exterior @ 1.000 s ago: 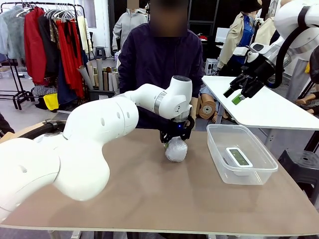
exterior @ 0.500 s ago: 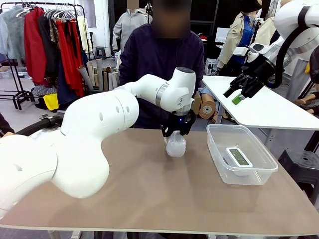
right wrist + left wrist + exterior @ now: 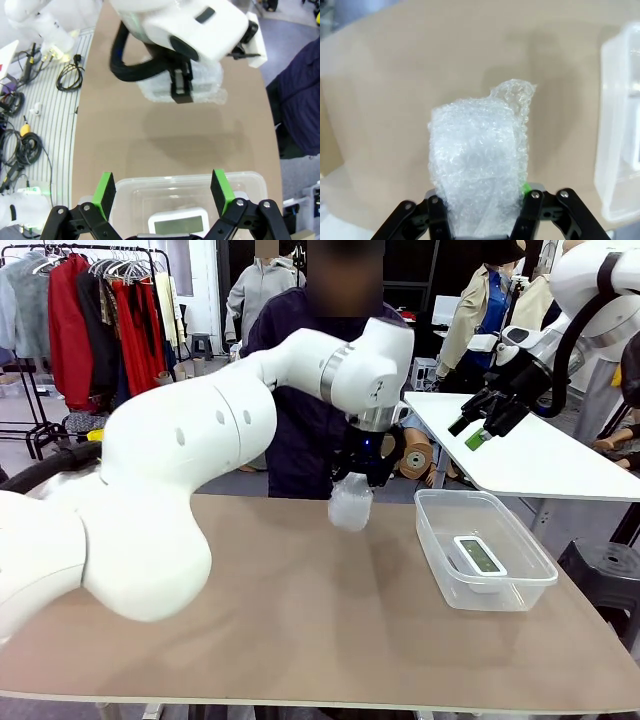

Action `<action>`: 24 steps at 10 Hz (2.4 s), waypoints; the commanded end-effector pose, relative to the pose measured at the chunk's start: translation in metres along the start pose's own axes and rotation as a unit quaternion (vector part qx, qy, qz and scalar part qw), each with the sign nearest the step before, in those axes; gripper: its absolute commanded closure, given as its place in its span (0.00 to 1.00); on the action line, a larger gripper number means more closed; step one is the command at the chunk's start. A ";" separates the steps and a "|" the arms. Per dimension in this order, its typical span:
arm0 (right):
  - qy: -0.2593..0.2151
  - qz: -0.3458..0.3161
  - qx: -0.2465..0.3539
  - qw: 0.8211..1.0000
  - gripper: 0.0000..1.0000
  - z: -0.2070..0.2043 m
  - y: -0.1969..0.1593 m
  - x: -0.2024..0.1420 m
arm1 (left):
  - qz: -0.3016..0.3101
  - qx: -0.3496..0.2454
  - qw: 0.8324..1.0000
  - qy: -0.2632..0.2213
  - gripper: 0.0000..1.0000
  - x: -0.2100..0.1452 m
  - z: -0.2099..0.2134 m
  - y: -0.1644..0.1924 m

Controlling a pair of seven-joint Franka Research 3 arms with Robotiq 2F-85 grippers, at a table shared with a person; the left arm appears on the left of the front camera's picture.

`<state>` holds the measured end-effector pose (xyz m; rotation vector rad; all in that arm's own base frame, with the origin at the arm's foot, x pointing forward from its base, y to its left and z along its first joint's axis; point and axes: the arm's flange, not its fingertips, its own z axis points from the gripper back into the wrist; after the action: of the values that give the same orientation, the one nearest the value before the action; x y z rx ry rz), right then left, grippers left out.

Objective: Separate and place wrapped and unwrapped clocks.
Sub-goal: Pick up the Digital clock indicated by the person, then if the picked Digital clock is wrapped, place it in the Package Box ; if not, place it in the Organizing box.

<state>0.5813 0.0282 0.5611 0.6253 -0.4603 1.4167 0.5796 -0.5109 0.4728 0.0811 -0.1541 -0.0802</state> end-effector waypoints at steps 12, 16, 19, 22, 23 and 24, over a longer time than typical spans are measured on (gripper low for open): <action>0.009 0.002 0.000 1.000 0.00 0.000 0.002 0.001 | -0.021 -0.052 0.997 -0.044 1.00 -0.131 0.113 0.111; 0.009 0.002 0.000 1.000 0.00 0.000 0.002 0.001 | -0.021 -0.046 0.998 -0.046 1.00 -0.040 0.188 0.051; 0.009 0.002 0.000 1.000 0.00 0.000 0.002 0.001 | -0.021 -0.046 0.998 -0.046 1.00 -0.040 0.188 0.051; 0.009 0.002 0.000 1.000 0.00 0.000 0.002 0.001 | -0.021 -0.046 0.998 -0.046 1.00 -0.040 0.188 0.051; 0.009 0.002 0.000 1.000 0.00 0.000 0.002 0.001 | -0.021 -0.046 0.998 -0.046 1.00 -0.040 0.188 0.051; 0.009 0.002 0.000 1.000 0.00 0.000 0.002 0.001 | -0.021 -0.046 0.998 -0.046 1.00 -0.040 0.188 0.051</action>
<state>0.5813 0.0282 0.5610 0.6253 -0.4603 1.4167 0.5140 -0.4726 0.6517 0.0008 -0.2348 -0.1271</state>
